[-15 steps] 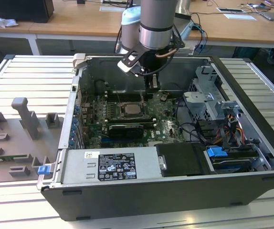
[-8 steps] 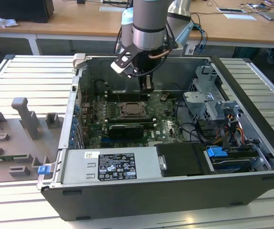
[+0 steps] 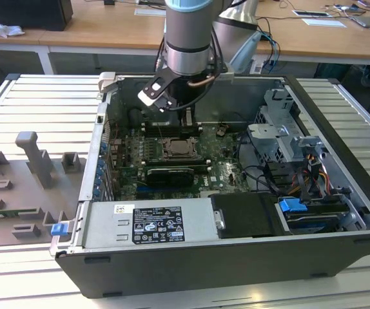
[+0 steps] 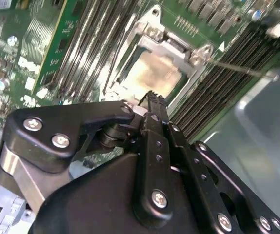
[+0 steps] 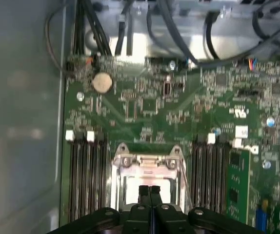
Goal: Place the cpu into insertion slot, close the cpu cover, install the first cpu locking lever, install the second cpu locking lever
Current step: 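Close the cpu cover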
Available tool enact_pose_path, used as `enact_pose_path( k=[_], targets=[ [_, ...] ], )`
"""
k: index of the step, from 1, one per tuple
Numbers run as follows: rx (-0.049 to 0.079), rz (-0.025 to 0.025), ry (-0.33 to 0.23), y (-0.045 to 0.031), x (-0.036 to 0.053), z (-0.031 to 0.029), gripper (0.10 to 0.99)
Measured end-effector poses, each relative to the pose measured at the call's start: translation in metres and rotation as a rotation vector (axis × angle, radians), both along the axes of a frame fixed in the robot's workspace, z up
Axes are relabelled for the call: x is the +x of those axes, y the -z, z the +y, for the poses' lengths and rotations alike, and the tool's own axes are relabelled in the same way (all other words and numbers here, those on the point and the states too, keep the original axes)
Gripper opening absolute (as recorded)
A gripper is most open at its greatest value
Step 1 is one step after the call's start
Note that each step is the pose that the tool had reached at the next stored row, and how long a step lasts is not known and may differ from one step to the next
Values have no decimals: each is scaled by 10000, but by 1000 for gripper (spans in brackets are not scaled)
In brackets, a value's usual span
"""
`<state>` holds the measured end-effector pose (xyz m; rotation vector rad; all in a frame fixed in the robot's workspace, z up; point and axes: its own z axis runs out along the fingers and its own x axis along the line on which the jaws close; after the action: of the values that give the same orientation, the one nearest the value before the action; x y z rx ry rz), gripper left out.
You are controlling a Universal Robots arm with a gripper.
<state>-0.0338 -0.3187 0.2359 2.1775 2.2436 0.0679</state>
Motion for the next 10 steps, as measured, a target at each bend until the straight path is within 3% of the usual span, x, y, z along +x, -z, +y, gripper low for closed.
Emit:
enact_pose_path(
  k=[10],
  targets=[
    [-1, 1, 1, 31, -74, 0, 106]
  ],
)
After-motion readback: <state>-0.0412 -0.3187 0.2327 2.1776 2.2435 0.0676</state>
